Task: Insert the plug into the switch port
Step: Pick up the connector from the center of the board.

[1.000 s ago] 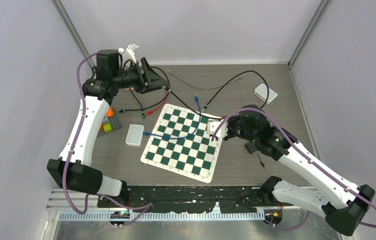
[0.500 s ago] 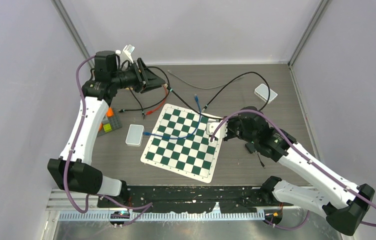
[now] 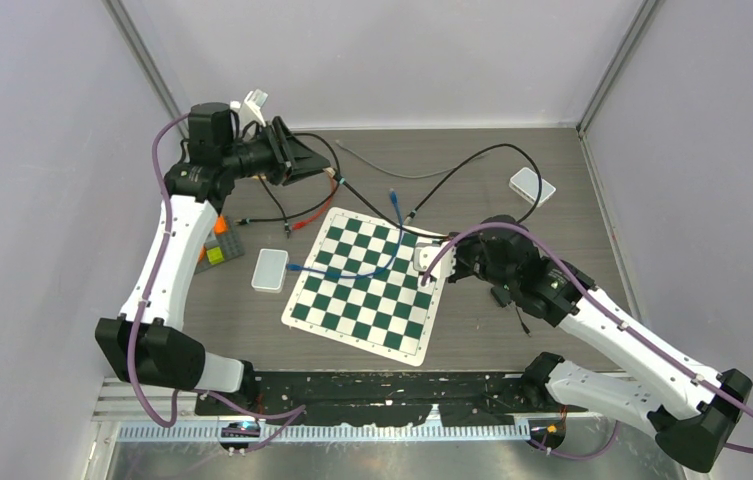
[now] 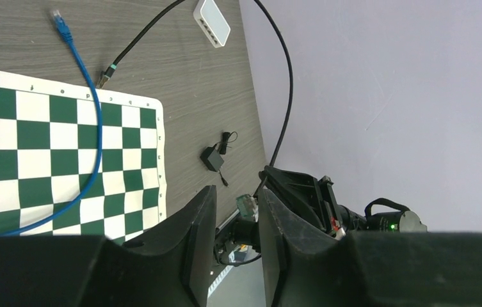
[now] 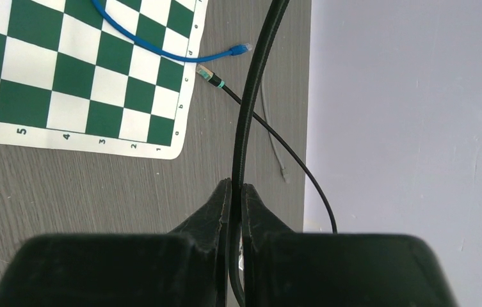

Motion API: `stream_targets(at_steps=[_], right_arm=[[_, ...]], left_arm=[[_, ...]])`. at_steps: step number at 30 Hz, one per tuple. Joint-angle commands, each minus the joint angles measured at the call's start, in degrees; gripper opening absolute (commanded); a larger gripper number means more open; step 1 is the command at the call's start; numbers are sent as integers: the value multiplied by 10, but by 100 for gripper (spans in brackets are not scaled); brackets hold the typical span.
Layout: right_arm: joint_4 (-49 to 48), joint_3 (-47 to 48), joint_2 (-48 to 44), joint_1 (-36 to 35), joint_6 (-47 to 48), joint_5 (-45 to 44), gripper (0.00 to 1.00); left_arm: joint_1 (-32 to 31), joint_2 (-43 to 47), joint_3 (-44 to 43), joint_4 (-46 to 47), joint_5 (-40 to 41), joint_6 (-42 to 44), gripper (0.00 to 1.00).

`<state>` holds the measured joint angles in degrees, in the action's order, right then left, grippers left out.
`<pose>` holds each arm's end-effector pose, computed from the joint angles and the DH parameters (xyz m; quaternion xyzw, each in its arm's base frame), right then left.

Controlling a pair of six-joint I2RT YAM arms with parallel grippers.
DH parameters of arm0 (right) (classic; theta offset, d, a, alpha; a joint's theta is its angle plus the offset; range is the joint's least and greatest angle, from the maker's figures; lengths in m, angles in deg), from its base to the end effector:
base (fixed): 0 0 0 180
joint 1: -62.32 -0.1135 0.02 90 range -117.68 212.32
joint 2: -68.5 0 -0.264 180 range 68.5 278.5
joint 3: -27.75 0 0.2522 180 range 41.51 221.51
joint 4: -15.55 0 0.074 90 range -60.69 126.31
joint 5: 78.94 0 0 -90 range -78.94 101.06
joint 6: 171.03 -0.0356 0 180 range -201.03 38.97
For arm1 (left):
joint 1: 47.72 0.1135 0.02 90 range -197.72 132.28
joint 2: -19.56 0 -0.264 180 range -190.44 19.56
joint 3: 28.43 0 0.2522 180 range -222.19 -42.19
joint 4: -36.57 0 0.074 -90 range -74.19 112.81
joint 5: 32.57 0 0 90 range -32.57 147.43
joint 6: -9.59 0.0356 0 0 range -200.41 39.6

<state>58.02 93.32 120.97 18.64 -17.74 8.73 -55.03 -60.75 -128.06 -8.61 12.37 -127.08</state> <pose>0.1459 0.1373 0.3263 -0.6876 0.5218 -0.1032 0.4943 0.2971 -0.0635 0.4139 -0.0720 0.8055 -0.5119 0.2897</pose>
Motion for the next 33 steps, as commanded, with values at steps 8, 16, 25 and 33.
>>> stream_targets(at_steps=[8,16,25,33], right_arm=[[-35,3,-11,-7,11,-16,5],[-86,-1,1,-7,39,-62,5],[-196,118,85,112,188,-73,5],[-220,9,65,115,149,-83,11]], left_arm=[[4,3,12,35,-21,-7,22],[4,-20,8,68,-55,-4,0],[3,-20,40,301,-36,-61,0],[3,-3,172,410,-16,-41,0]])
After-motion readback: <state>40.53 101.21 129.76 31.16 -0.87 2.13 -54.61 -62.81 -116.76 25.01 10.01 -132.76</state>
